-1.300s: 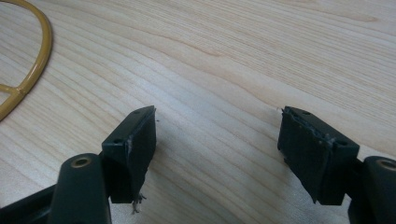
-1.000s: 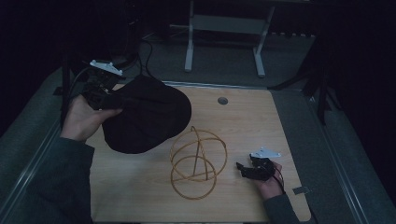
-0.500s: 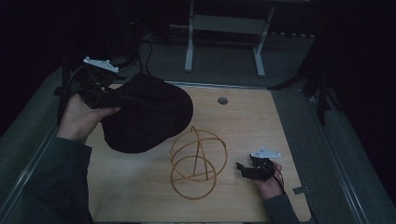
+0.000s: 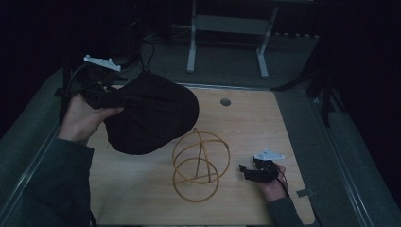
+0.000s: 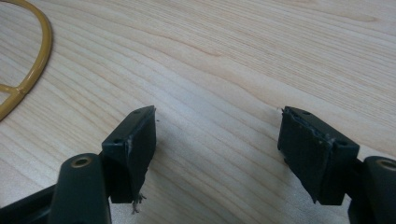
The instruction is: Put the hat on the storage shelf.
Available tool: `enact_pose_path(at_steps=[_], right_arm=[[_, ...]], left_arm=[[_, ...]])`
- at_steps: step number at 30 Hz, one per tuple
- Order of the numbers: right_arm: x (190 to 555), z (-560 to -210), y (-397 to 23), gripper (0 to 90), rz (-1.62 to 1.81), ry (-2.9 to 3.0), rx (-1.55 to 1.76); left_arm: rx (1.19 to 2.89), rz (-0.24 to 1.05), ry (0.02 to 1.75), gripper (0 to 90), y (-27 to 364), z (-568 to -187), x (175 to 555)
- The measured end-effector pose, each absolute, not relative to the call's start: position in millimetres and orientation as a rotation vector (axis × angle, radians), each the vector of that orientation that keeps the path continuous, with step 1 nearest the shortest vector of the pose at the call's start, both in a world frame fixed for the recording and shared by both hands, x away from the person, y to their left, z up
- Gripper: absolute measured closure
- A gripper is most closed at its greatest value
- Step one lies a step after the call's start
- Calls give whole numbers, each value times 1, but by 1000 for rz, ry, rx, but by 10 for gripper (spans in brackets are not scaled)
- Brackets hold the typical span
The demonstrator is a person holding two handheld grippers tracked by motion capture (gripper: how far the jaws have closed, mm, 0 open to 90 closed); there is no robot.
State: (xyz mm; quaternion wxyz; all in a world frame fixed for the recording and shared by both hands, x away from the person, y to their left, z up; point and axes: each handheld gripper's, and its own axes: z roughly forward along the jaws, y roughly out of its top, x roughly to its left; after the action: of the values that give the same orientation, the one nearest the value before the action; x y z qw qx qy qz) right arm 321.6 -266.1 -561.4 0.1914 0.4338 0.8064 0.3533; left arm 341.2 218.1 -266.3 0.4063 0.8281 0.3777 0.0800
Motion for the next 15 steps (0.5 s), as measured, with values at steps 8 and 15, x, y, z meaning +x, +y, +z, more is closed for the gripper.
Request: enact_pose_path(at_steps=[8,15], right_arm=[[322,-561,-266,276,993,2265,1218],[322,-561,-266,276,992,2265,1218]], left_arm=[[2070,191,936,851,216,-262,341],[2055,175,930,851,215,-261,339]])
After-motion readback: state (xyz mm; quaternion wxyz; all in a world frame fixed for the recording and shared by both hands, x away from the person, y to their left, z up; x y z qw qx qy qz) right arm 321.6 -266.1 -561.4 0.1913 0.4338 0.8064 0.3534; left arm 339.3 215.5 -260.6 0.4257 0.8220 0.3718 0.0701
